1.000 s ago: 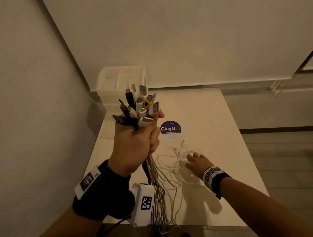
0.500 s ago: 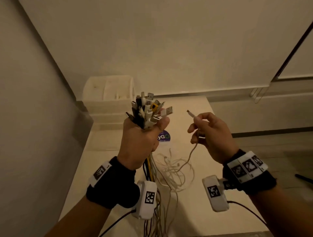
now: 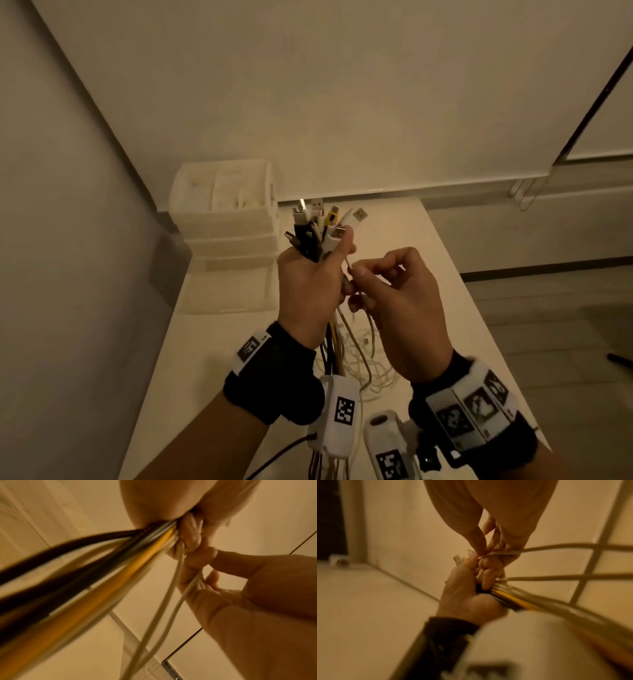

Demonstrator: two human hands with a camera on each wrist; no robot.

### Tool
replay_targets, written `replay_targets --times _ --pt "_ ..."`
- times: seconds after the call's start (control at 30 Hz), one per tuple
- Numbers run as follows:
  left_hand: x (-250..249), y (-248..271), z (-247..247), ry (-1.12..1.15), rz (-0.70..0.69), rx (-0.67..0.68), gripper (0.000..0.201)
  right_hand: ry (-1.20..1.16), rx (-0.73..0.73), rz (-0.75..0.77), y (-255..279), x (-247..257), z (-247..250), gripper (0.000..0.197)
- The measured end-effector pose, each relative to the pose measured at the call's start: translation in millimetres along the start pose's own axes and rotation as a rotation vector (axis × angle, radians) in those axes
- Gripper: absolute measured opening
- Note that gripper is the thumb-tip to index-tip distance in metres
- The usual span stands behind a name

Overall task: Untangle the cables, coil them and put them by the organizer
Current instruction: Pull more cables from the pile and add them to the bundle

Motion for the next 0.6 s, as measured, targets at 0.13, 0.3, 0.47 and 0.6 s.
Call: replay_targets --times 0.13,0.3,0.47,0.6 --pt "-11.9 -14.4 25.5 0.173 -0.006 -0.078 0.037 0.325 0.186 0.068 15.1 -19.7 -2.0 0.010" --pt "-35.0 -26.0 63.5 0.317 -0.030 -0.043 0.043 0.467 0.431 -0.071 28.2 -74.7 29.6 0.022" --pt "-52.6 -28.7 107.8 0.262 -0.095 -0.040 0.045 0.657 0.454 -0.214 24.3 -95.9 69.7 0.034" --pt "-54.4 -8.8 95.0 -0.030 -0.160 0.105 0.030 0.659 0.290 -0.242 14.5 -81.7 83.5 0.045"
Point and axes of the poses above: each hand's wrist, its own y-axis away from the middle knuckle, its own z-axis out of the back of the hand, x = y × z, the point moved 7 cm from there along -y, towards the middle knuckle, and after that the axes turned 8 degrees about -y, right-handed, at the moved point
